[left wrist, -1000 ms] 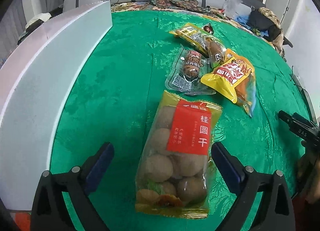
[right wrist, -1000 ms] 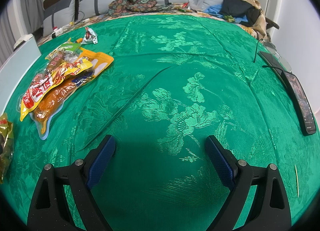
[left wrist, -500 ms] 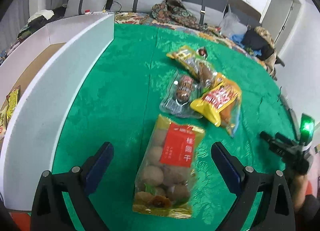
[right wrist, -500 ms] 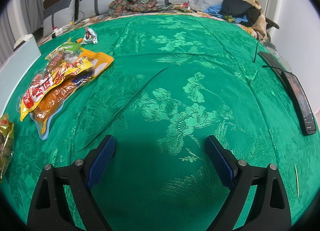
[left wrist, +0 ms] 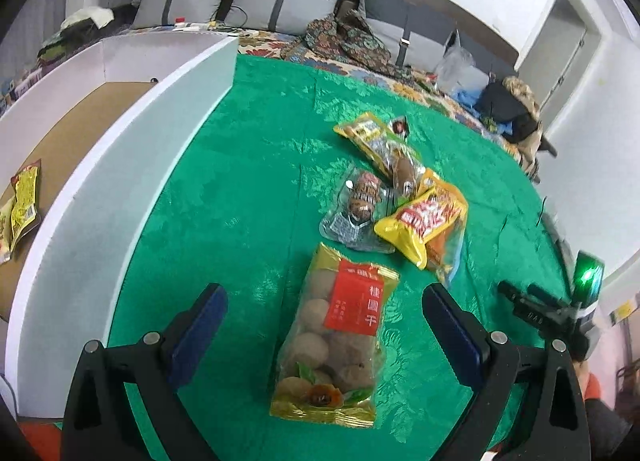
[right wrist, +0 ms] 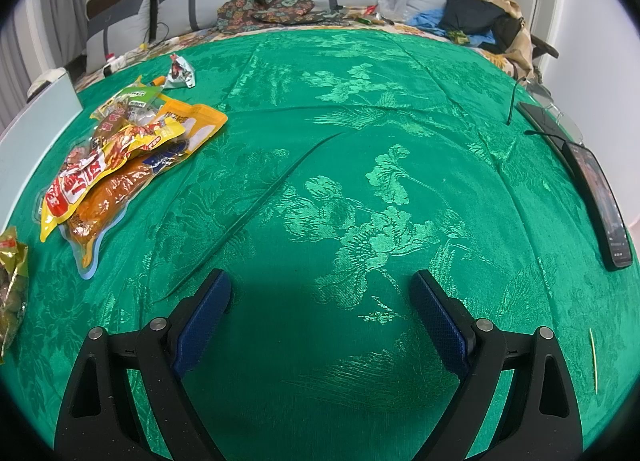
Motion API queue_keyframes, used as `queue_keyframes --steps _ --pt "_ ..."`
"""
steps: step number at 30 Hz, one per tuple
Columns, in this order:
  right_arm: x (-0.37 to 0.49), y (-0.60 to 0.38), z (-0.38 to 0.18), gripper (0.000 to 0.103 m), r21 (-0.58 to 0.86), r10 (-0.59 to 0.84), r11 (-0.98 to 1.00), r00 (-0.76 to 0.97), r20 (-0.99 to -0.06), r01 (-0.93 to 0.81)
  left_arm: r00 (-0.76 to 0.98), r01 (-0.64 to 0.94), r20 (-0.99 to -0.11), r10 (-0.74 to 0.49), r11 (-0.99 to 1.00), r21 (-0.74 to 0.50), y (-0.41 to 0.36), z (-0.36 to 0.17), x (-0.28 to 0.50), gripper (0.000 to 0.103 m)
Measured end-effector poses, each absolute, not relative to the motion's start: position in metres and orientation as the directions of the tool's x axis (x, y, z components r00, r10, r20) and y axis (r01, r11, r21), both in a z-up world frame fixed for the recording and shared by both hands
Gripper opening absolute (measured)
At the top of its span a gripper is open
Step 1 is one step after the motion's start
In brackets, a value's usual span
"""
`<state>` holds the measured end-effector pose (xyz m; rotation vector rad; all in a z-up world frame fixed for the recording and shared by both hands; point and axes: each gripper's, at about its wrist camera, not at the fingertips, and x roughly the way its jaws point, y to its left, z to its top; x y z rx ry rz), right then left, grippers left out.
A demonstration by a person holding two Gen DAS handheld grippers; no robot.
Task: Organize snacks
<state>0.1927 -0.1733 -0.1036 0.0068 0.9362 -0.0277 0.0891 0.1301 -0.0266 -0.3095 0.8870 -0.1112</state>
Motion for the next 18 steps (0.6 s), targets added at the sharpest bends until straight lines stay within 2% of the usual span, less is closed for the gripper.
queue_keyframes --steps 4,8,13,18 --pt "0.193 -0.173 -0.103 0.094 -0.006 -0.021 1.000 0.592 -0.805 0.027 0.638 -0.058 -0.728 -0.251 0.927 -0.371 0.145 -0.022 0.089 0.097" --pt "0.192 -0.173 -0.104 0.094 -0.006 -0.021 1.000 0.592 -0.805 0.027 0.585 -0.022 -0.752 -0.305 0.920 -0.390 0.142 -0.031 0.093 0.097" --pt "0.192 -0.173 -0.104 0.094 -0.006 -0.021 1.000 0.592 -0.805 0.027 0.533 0.079 -0.787 -0.311 0.944 -0.320 0.109 -0.041 0.090 0.097" --pt "0.192 -0.173 -0.104 0.094 -0.006 -0.021 1.000 0.592 -0.805 0.027 0.496 0.111 -0.836 -0.234 0.972 -0.206 0.084 -0.054 0.093 0.097"
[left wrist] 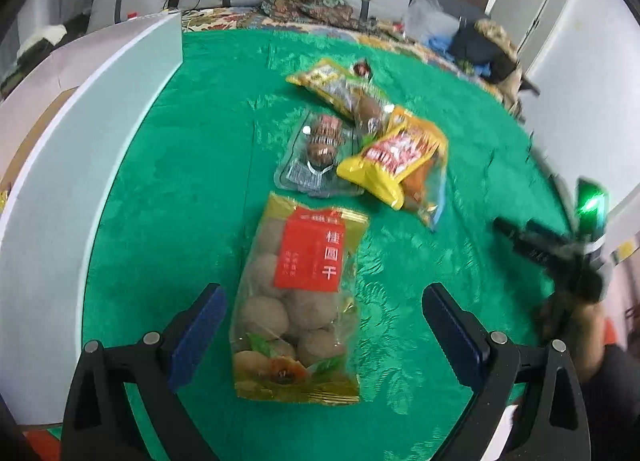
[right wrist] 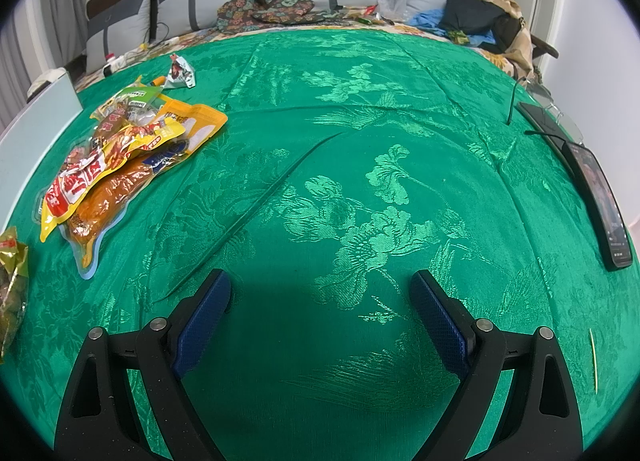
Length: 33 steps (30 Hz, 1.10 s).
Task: Organize snacks
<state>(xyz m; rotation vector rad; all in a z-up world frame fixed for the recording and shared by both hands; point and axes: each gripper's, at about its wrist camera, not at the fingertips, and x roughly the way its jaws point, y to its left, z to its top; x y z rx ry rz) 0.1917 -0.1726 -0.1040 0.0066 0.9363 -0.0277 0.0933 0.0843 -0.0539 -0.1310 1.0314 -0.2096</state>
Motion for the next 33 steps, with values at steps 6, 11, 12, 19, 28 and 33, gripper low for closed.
queue_keyframes --steps 6,11,12,19,28,33 --pt "0.192 -0.173 -0.104 0.094 -0.006 -0.021 1.000 0.593 -0.805 0.027 0.462 0.065 -0.873 -0.157 0.988 -0.143 0.080 -0.078 0.095 0.097" --pt "0.192 -0.173 -0.104 0.094 -0.007 -0.021 1.000 0.592 -0.805 0.027 0.463 0.019 -0.881 -0.096 0.995 -0.099 0.085 -0.091 0.097 0.097" --pt "0.192 -0.173 -0.103 0.094 -0.006 -0.021 1.000 0.592 -0.805 0.027 0.461 0.003 -0.883 -0.092 0.995 -0.102 0.088 -0.095 0.097 0.097" --pt "0.192 -0.173 -0.104 0.094 -0.007 -0.021 1.000 0.593 -0.805 0.027 0.482 -0.010 -0.876 -0.023 0.999 -0.032 0.090 -0.104 0.094 0.101" --pt "0.192 -0.173 -0.104 0.094 -0.007 -0.021 1.000 0.593 -0.805 0.027 0.528 -0.002 -0.849 -0.005 1.000 -0.007 0.091 -0.107 0.091 0.103" --pt "0.192 -0.173 -0.104 0.094 -0.007 -0.022 1.000 0.592 -0.806 0.027 0.567 0.012 -0.823 -0.012 1.000 -0.006 0.090 -0.108 0.086 0.103"
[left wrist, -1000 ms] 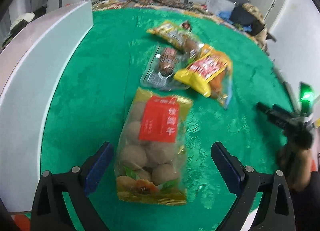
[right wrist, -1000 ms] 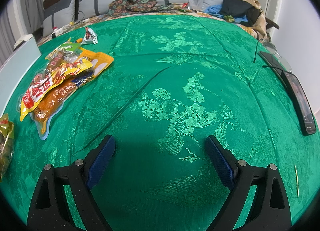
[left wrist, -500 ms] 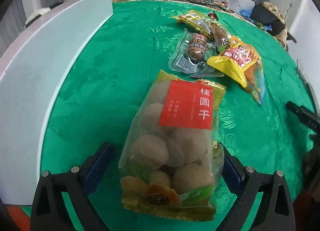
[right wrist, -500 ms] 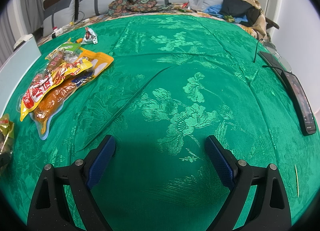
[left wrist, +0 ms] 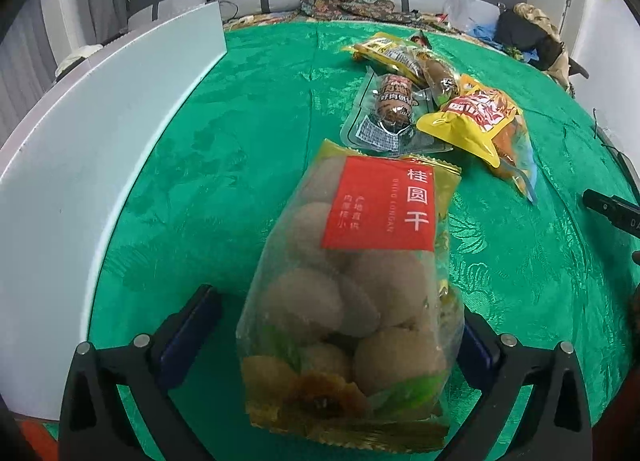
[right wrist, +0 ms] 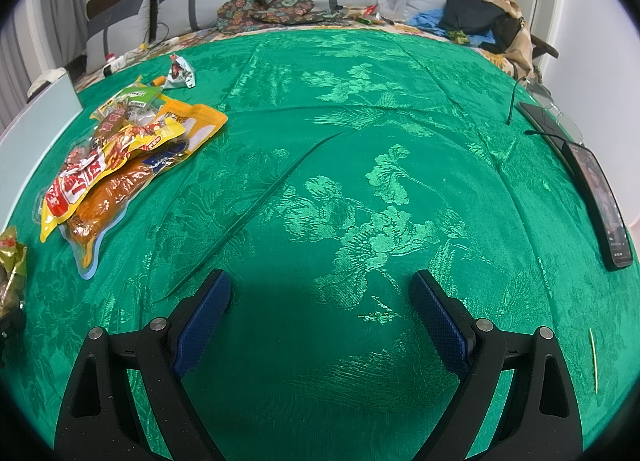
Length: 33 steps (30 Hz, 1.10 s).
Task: Organize snacks
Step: 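Grasp the vacuum-packed braised meat with the right tool while the left tool holds the longan bag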
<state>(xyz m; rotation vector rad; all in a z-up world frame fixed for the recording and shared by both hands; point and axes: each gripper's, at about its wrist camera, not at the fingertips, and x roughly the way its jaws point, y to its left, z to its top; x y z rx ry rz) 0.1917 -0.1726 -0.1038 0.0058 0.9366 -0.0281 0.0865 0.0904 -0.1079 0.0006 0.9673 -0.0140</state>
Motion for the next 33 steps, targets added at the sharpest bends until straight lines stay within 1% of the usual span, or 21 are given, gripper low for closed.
queue_keyframes --steps 6,8,9,10,12,14,15,18,21,23,25,26,30,31,33 --pt "0.191 -0.171 -0.104 0.094 -0.010 -0.025 1.000 0.590 -0.807 0.030 0.594 0.013 -0.805 -0.013 1.000 -0.006 0.091 -0.109 0.085 0.103" --pt "0.199 -0.164 -0.102 0.092 0.001 -0.025 0.999 0.530 -0.848 0.049 0.596 0.012 -0.803 -0.012 1.000 -0.007 0.091 -0.109 0.086 0.103" --pt "0.202 -0.153 -0.096 0.092 0.052 0.035 0.998 0.512 -0.858 0.018 0.596 0.012 -0.803 -0.012 1.000 -0.007 0.091 -0.109 0.086 0.103" --pt "0.205 -0.137 -0.089 0.091 0.091 0.093 0.995 0.519 -0.850 -0.030 0.597 0.012 -0.802 -0.012 1.000 -0.007 0.091 -0.109 0.086 0.103" --pt "0.212 -0.101 -0.080 0.091 0.071 0.124 0.990 0.527 -0.841 -0.120 0.596 0.013 -0.803 -0.013 1.000 -0.006 0.090 -0.109 0.086 0.103" --pt "0.232 -0.055 -0.086 0.091 0.033 0.131 0.977 0.473 -0.871 -0.211 0.597 0.013 -0.802 -0.013 1.000 -0.007 0.090 -0.109 0.086 0.103" --pt "0.240 -0.043 -0.090 0.091 0.033 0.133 0.974 0.447 -0.885 -0.223 0.598 0.015 -0.802 -0.014 1.000 -0.007 0.090 -0.109 0.086 0.103" --pt "0.266 -0.017 -0.089 0.092 0.033 0.115 0.983 0.463 -0.879 -0.180 0.600 0.018 -0.800 -0.016 1.000 -0.006 0.090 -0.109 0.086 0.103" --pt "0.277 -0.007 -0.101 0.093 0.034 0.113 0.982 0.433 -0.894 -0.187 0.601 0.020 -0.799 -0.017 1.000 -0.006 0.089 -0.109 0.085 0.103" --pt "0.275 -0.012 -0.107 0.092 -0.018 0.078 0.977 0.433 -0.898 -0.212 0.602 0.021 -0.798 -0.018 1.000 -0.007 0.090 -0.109 0.084 0.103" --pt "0.263 -0.034 -0.108 0.089 -0.002 0.099 0.977 0.457 -0.884 -0.215 0.604 0.021 -0.797 -0.019 1.000 -0.007 0.090 -0.109 0.083 0.103" --pt "0.254 -0.044 -0.108 0.089 -0.023 0.084 0.976 0.470 -0.878 -0.218 0.604 0.022 -0.797 -0.019 1.000 -0.008 0.090 -0.109 0.083 0.103" --pt "0.221 -0.101 -0.106 0.090 0.007 0.108 0.978 0.481 -0.870 -0.207 0.602 0.020 -0.798 -0.018 1.000 -0.008 0.089 -0.110 0.083 0.103" --pt "0.212 -0.118 -0.105 0.092 0.031 0.129 0.978 0.476 -0.870 -0.208 0.601 0.019 -0.799 -0.017 1.000 -0.008 0.089 -0.110 0.083 0.103" --pt "0.204 -0.132 -0.102 0.092 0.066 0.153 0.977 0.456 -0.877 -0.201 0.593 0.015 -0.805 -0.014 1.000 -0.007 0.088 -0.109 0.084 0.103"
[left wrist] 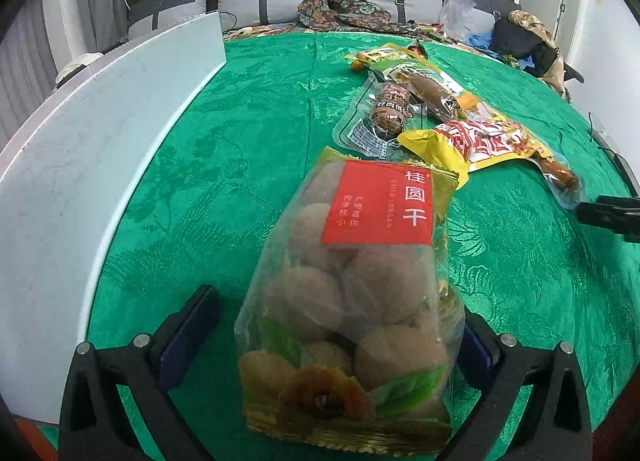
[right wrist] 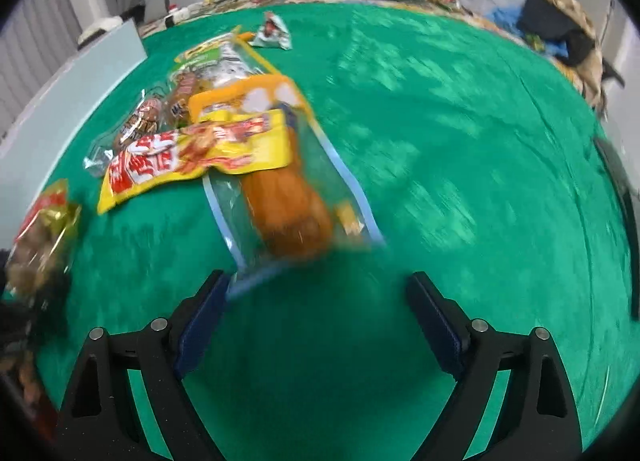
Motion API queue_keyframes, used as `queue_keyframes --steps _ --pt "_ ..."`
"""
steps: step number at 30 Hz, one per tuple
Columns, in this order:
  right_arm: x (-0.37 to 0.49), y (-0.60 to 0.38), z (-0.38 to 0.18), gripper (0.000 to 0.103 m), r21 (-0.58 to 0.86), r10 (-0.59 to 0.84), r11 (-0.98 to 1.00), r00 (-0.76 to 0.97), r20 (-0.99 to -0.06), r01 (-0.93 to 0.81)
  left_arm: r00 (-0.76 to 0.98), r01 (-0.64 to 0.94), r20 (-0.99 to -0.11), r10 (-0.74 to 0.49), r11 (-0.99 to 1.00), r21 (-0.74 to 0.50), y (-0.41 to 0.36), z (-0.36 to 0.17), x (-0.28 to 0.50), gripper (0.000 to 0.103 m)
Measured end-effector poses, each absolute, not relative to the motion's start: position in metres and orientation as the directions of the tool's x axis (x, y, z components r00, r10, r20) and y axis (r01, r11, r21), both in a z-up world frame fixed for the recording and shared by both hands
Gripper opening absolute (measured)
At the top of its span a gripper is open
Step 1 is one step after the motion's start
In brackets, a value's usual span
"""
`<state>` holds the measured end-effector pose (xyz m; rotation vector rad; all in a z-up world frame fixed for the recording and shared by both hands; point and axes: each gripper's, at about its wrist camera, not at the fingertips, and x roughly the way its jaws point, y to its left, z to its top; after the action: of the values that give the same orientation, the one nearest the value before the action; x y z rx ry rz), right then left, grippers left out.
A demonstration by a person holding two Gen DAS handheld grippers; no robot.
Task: Organize snacks
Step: 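Grasp the vacuum-packed braised meat with the right tool while the left tool holds the longan bag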
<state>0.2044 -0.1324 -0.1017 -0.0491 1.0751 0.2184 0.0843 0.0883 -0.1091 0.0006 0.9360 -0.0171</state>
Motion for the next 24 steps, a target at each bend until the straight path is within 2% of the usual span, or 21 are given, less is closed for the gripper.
queue_keyframes --steps 3,7,8,11,12,13,14,17,19,21,24 --pt "0.204 -0.132 -0.089 0.092 0.056 0.154 0.973 0.451 -0.879 -0.222 0.556 0.024 -0.831 -0.018 1.000 -0.006 0.088 -0.107 0.092 0.103" --pt "0.234 -0.089 -0.089 0.092 -0.149 0.058 0.902 0.456 -0.888 -0.405 0.513 0.053 -0.857 -0.034 0.999 -0.008 0.088 -0.106 0.106 0.103" --pt "0.250 -0.082 -0.097 0.092 -0.158 0.043 0.884 0.414 -0.909 -0.439 0.505 0.059 -0.862 -0.037 0.998 -0.008 0.087 -0.106 0.108 0.103" --pt "0.282 -0.075 -0.104 0.092 -0.033 0.142 0.885 0.337 -0.931 -0.465 0.487 0.085 -0.872 -0.051 0.996 -0.011 0.084 -0.105 0.113 0.101" --pt "0.289 -0.076 -0.105 0.090 -0.010 0.153 0.890 0.320 -0.935 -0.456 0.487 0.097 -0.871 -0.057 0.995 -0.011 0.083 -0.104 0.112 0.092" --pt "0.292 -0.075 -0.105 0.084 -0.005 0.153 0.894 0.316 -0.936 -0.448 0.494 0.118 -0.866 -0.075 0.993 -0.019 0.083 -0.101 0.111 0.074" --pt "0.293 -0.075 -0.104 0.081 -0.010 0.143 0.898 0.314 -0.939 -0.440 0.498 0.136 -0.863 -0.080 0.991 -0.013 0.080 -0.097 0.109 0.071" --pt "0.284 -0.077 -0.097 0.070 -0.027 0.119 0.897 0.299 -0.947 -0.441 0.486 0.136 -0.867 -0.107 0.990 -0.046 0.083 -0.095 0.107 0.064" --pt "0.275 -0.087 -0.085 0.051 -0.012 0.132 0.898 0.295 -0.946 -0.440 0.483 0.118 -0.866 -0.131 0.990 -0.084 0.088 -0.094 0.104 0.063" --pt "0.270 -0.105 -0.078 0.043 0.042 0.157 0.921 0.270 -0.950 -0.388 0.484 0.095 -0.860 -0.163 0.986 -0.134 0.092 -0.093 0.099 0.063" --pt "0.267 -0.128 -0.078 0.044 0.115 0.202 0.936 0.238 -0.950 -0.334 0.483 0.082 -0.857 -0.180 0.984 -0.161 0.093 -0.092 0.093 0.064"
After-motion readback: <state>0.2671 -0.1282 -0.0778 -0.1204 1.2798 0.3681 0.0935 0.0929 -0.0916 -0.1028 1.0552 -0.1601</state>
